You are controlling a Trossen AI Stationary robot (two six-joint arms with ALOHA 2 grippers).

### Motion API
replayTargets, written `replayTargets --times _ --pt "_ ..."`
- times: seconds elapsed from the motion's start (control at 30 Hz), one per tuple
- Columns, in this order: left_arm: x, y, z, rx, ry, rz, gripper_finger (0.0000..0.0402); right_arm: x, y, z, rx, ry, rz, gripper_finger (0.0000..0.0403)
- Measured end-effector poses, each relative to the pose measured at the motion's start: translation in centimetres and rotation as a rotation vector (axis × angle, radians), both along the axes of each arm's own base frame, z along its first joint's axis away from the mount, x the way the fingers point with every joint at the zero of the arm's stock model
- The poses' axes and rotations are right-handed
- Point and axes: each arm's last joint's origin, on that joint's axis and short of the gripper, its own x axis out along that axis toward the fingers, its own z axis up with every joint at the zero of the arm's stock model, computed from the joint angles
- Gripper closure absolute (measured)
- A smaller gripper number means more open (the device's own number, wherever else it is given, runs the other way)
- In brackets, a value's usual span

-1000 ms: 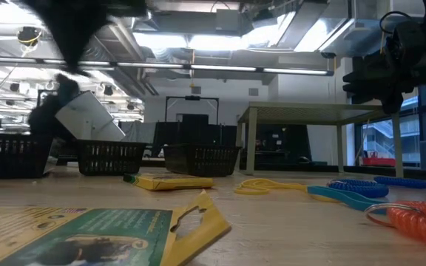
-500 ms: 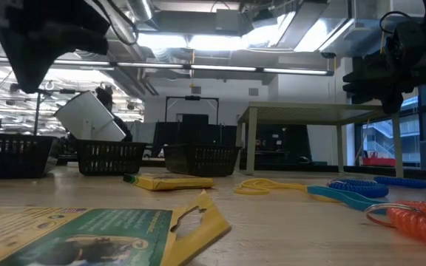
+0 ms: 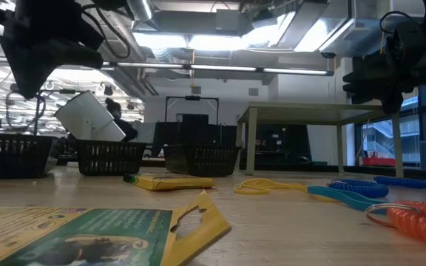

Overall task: Pick & Place Office Desk Supplies
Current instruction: Put the blue rubber band into the left black basket, then put the green spring keychain into the middle black basket

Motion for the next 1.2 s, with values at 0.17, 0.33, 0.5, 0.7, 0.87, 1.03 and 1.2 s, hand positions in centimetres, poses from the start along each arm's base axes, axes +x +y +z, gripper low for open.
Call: replayTargets --times 0.17,0.33,0.5,0.7,0.87,1.03,1.2 --pt "0.0 0.1 0.0 -0.006 0.005 -0.007 0.0351 0.0 0.0 0.0 0.000 0.000 -0.003 0.0272" --pt "0.0 0.0 0.0 -0.010 0.005 0.001 0.0309 0.0 0.0 0.0 0.000 0.000 -0.002 0.0272" --pt "0.2 0.0 0.1 -0.005 -0.017 0.030 0.0277 0.0 0.0 0.0 0.000 0.000 -0.002 0.0272" --pt "2.4 -0.7 0.4 -0.067 -0.239 0.010 0.0270 0.0 0.0 0.0 0.000 0.000 -0.002 0.0272" --pt "4.9 -2.7 0.1 -0.171 -0.514 -0.061 0.0273 0.0 0.0 0.0 0.000 0.000 -0.002 0.0272" --pt "5.5 -6.3 -0.6 -0.393 -0.576 -0.068 0.0271 0.0 0.0 0.0 0.000 0.000 -0.002 0.0272" --pt "4.1 -10.3 -1.5 -0.561 -0.481 0.048 0.0270 0.0 0.0 0.0 0.000 0.000 -0.002 0.0272"
